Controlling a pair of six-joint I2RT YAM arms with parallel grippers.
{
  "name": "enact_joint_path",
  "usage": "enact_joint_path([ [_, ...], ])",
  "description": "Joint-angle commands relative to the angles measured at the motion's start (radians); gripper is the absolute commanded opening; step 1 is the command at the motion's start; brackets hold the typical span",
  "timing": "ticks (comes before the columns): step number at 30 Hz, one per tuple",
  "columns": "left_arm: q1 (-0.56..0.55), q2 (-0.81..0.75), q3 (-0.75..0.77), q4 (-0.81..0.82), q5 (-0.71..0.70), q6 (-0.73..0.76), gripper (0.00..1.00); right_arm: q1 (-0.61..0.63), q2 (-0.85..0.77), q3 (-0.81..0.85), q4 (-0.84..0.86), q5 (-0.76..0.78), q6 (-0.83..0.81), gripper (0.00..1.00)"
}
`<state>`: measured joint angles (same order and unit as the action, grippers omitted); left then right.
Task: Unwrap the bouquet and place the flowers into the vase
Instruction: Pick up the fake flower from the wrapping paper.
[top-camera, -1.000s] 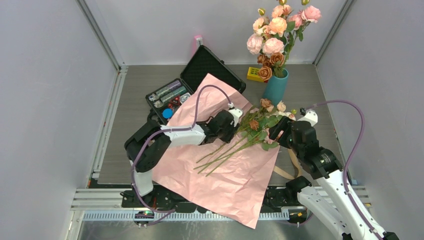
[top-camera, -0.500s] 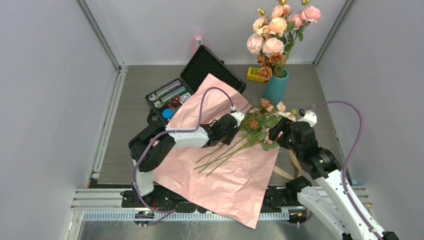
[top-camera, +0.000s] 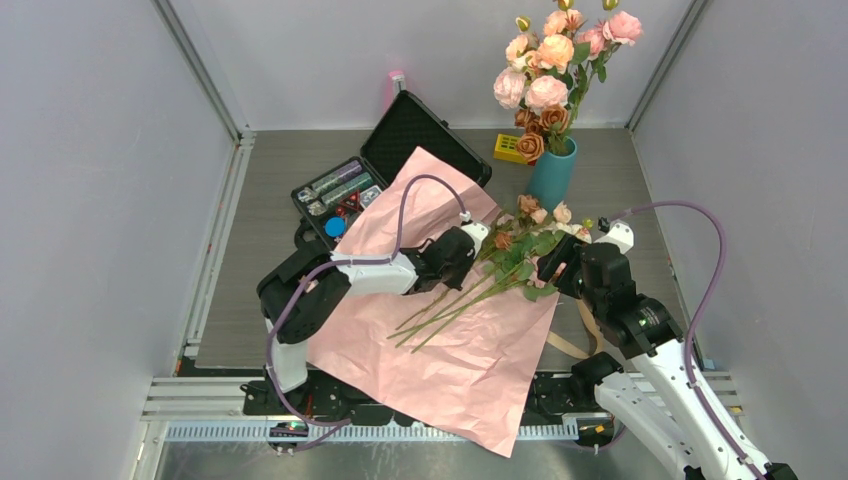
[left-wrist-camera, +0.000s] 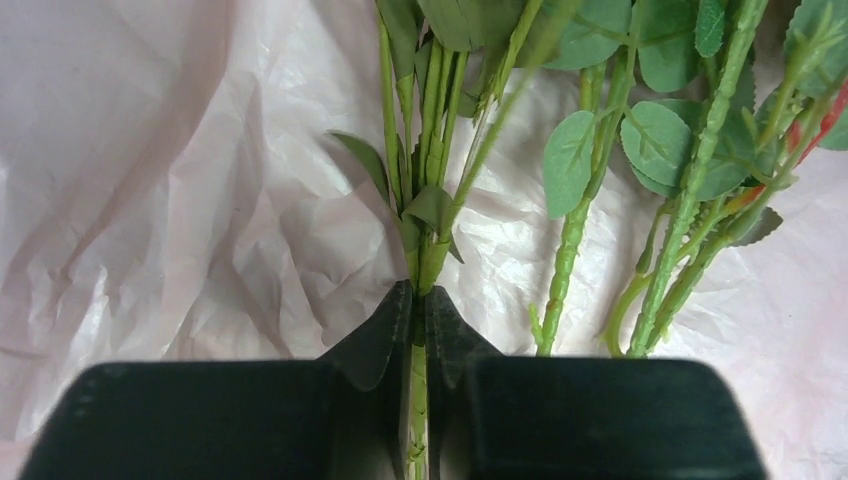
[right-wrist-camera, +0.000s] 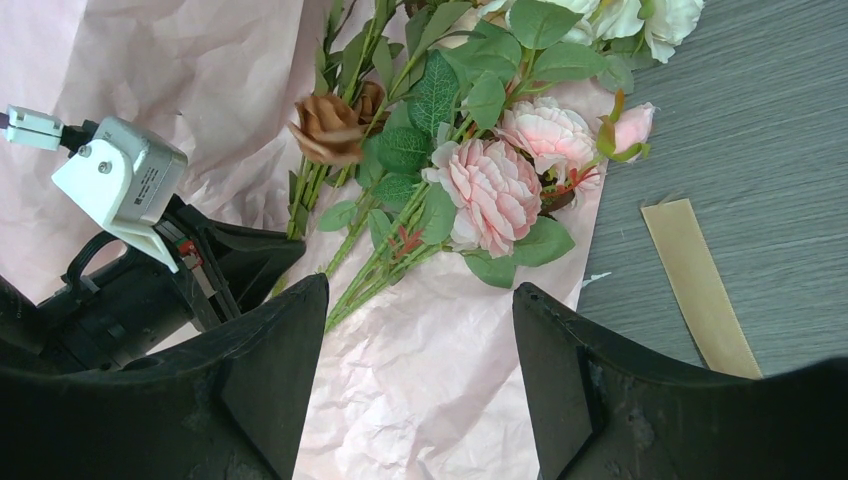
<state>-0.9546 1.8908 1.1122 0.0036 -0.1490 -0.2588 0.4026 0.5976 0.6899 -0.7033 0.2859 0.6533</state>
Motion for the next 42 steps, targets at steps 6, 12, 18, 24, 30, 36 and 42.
enact_joint_path([
  [6,0.008,-0.072,-0.011,0.054,0.046,-0.050,0.00,-0.004,0.003,0.006,0.047,0.007,0.003,0.73],
  [12,0.008,-0.154,-0.047,0.080,0.092,-0.035,0.00,-0.004,0.000,0.015,0.042,0.011,0.005,0.73],
  [18,0.008,-0.220,-0.087,0.094,0.120,-0.026,0.00,-0.004,-0.006,0.020,0.034,0.010,0.007,0.73],
  [24,0.008,-0.308,-0.146,0.122,0.174,-0.056,0.00,-0.004,-0.023,0.034,0.030,-0.012,0.012,0.73],
  [30,0.008,-0.431,-0.235,0.184,0.252,-0.164,0.00,-0.004,-0.062,0.059,0.034,-0.082,0.016,0.78],
  [36,0.007,-0.545,-0.351,0.314,0.377,-0.375,0.00,-0.003,-0.137,0.058,0.089,-0.334,0.122,0.87],
  [42,0.007,-0.633,-0.382,0.359,0.450,-0.493,0.00,-0.004,-0.168,-0.085,0.389,-0.596,0.351,0.90],
])
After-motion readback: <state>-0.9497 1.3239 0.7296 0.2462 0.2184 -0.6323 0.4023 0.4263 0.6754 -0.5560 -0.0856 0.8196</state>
